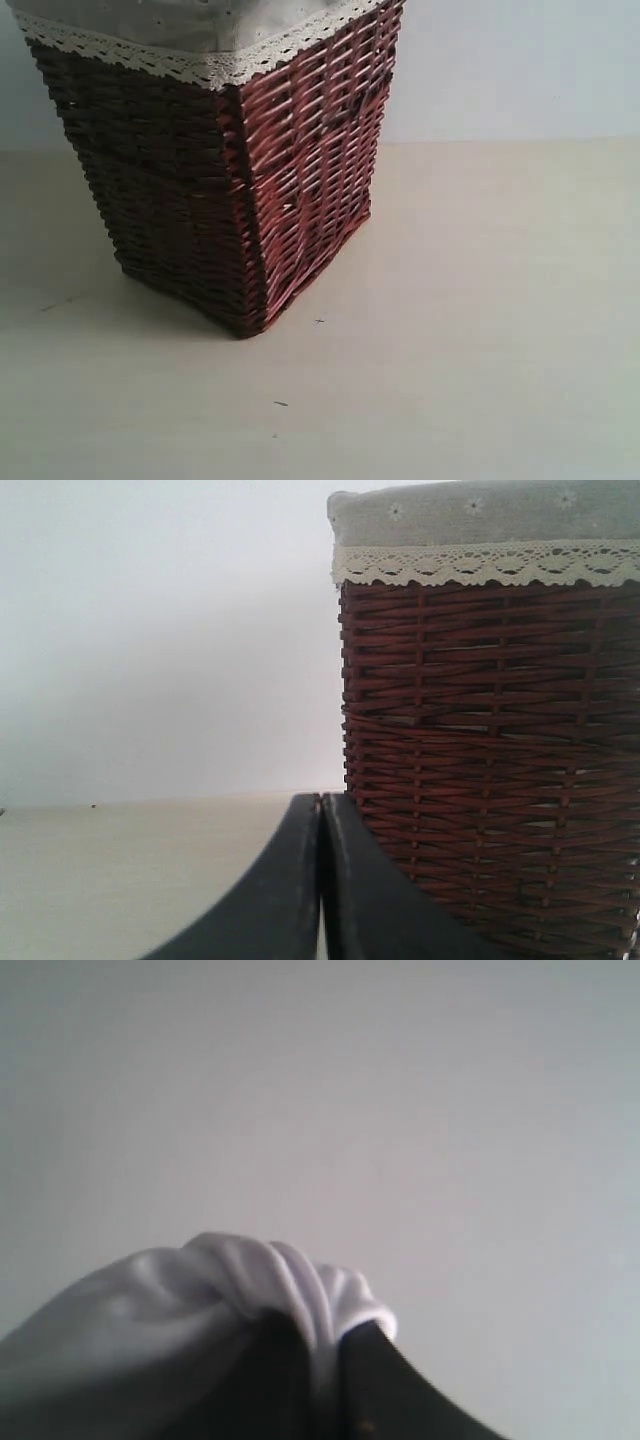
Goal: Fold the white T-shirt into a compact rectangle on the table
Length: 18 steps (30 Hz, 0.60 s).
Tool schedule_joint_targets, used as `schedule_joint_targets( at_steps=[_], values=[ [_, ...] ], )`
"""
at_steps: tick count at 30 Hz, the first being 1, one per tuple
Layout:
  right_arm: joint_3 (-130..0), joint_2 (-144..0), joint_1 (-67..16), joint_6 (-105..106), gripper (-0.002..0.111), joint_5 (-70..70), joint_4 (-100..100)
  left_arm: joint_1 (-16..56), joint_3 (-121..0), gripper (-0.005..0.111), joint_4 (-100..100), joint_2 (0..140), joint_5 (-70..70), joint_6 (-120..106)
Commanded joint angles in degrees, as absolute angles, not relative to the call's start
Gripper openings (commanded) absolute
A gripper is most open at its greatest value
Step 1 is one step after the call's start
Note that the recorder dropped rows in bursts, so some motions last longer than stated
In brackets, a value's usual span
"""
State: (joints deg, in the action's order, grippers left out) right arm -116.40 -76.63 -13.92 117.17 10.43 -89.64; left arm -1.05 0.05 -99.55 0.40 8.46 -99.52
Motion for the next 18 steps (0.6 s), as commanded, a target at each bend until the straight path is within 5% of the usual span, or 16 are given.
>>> schedule_joint_targets(
  at_steps=[1,9,18],
  values=[
    [-110.3,-74.9,-14.0,100.3,0.0,16.2,-70.9,-1.2,0.0,0.0,-99.9,0.0,8.7,-99.4],
    [-103.1,-76.2,-14.0,61.1,0.0,68.4,-39.6,-1.2,0.0,0.0,-99.9,0.0,8.7,-99.4],
    [-88.9,-82.4,-14.0,65.5,0.0,68.1,-39.6,-1.2,0.0,0.0,-99.9,0.0,8.7,-99.4]
  ],
)
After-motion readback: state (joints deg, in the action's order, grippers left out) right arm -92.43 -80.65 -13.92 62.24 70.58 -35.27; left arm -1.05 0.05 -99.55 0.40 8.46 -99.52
